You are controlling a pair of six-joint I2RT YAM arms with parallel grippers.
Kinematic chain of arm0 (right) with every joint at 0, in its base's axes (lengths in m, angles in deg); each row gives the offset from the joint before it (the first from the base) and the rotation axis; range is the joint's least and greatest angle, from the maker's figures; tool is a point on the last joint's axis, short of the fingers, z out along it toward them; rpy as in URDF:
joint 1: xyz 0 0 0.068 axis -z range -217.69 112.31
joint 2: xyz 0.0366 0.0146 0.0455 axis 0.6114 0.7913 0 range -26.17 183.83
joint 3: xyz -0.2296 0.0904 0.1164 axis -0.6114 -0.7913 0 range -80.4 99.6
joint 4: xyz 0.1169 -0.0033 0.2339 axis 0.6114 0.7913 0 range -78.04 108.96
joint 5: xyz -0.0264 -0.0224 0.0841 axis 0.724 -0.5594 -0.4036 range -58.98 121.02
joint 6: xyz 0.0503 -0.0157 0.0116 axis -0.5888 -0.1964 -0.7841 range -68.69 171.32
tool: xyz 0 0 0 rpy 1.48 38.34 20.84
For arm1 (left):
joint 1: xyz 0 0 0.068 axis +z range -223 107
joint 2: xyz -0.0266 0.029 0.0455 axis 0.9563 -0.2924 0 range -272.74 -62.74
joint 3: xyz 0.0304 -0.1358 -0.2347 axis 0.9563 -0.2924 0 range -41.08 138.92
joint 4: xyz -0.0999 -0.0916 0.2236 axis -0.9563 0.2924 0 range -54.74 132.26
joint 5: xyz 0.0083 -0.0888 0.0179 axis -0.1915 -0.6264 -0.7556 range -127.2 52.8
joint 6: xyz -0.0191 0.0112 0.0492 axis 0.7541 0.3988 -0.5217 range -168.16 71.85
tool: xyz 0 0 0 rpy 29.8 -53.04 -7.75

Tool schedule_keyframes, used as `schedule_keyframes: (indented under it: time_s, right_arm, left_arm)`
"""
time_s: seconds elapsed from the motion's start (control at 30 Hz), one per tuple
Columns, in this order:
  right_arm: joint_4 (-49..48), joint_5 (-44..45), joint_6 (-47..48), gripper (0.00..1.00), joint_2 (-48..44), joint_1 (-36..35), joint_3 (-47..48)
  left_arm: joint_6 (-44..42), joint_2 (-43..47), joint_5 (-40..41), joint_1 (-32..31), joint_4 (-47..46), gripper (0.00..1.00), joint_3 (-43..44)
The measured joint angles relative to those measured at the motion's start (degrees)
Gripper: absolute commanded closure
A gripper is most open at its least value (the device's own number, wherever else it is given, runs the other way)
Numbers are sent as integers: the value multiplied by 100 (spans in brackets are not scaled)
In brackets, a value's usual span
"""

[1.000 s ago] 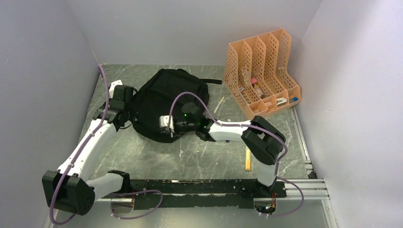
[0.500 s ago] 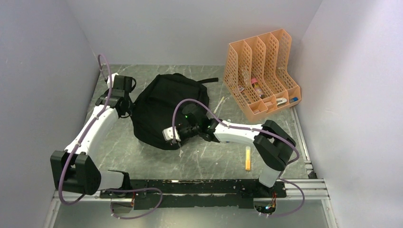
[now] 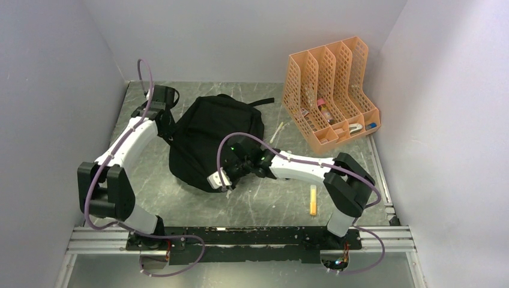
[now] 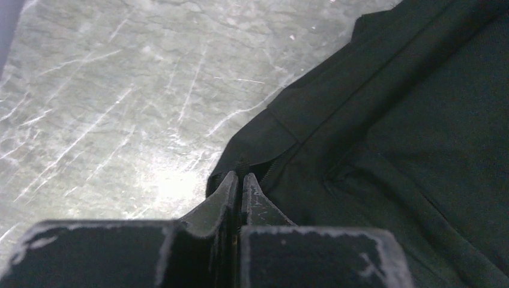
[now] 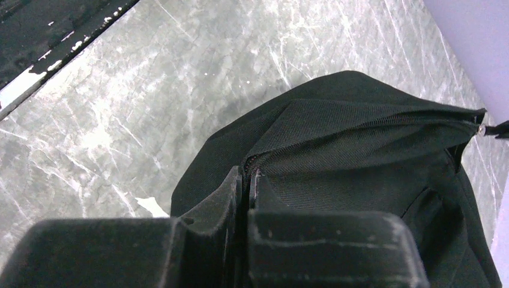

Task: Pack the student bag
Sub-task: Zip the student bag at the center of the board.

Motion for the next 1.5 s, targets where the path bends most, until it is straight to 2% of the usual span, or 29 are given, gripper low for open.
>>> schedule_keyframes:
  time_s: [0.13,0.2,0.37,0.43,0.5,0.57,0.77,1.0,1.13,1.5]
  right_arm:
    - [-26,37,-144,69,-15,-7,-24]
    - [-122,83,-592,65,-101,-39,-146]
    - [-861,490,-2632,59,-339,-173,-417]
    - [-1064,647,-3447,51,-348,-203,-369]
    - [-1252,778,-4140,37,-348,-225,-326]
    - [-1537,944,-4863,32,-348,-232,-304]
    - [-2208,1604,-6861,30,-304,-232,-90]
    - [-2618,2509,-8387,35,297,-234,927]
    - [-2721,2900,-8736,39,719,-243,1250]
    - [-3077,3370,-8994,37,1414,-455,1362]
  left_arm:
    - [-85,-240,-280,-7,-31,95,155]
    - [-131,-212,-376,7,-151,95,149]
    - [-199,511,-549,81,-651,95,-330]
    - [-203,914,-581,107,-715,95,-560]
    - [-197,1333,-645,122,-754,95,-785]
    - [-184,1665,-741,127,-756,95,-964]
    - [-177,2197,-1067,129,-732,95,-1279]
    - [-149,2476,-1657,127,-737,95,-1475]
    - [-138,2524,-1976,107,-741,95,-1488]
    - [-136,2653,-2321,87,-741,95,-1488]
